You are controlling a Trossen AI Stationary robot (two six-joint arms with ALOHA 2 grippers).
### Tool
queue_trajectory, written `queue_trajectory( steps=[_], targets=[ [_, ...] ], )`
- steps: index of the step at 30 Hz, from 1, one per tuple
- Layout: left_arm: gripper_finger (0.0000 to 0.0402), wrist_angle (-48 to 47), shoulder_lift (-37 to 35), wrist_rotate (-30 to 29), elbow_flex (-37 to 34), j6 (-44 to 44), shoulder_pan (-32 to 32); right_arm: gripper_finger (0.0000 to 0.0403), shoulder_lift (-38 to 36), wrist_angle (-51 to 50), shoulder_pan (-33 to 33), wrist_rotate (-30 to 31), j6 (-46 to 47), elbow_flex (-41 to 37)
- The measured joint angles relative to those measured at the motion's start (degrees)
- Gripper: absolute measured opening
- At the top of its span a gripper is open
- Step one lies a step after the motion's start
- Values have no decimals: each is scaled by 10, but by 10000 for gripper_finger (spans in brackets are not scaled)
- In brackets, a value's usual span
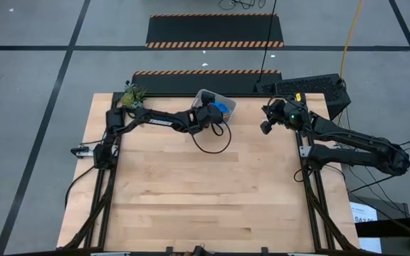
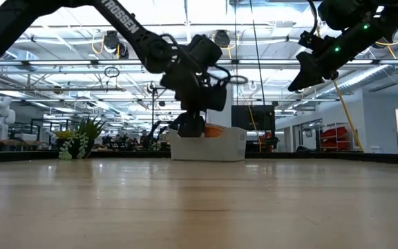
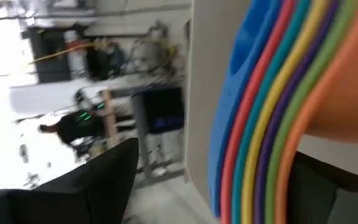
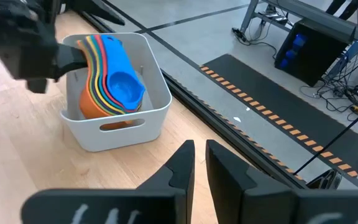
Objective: Nest measuring cups in basket
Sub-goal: Put the stack of measuring cups into the gray bin
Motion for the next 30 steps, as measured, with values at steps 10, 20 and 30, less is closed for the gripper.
queue_trajectory(
  steps=[10,20,30],
  targets=[
    [314,-162,-55,132,0,-116,5,34,0,2,0,-1,-2,0],
    [298,-173,-55,182,0,-159,4,34,0,8,0,-1,0,0],
    [313,-177,-64,182,0,-256,38,34,0,8,0,-2,0,0]
  ],
)
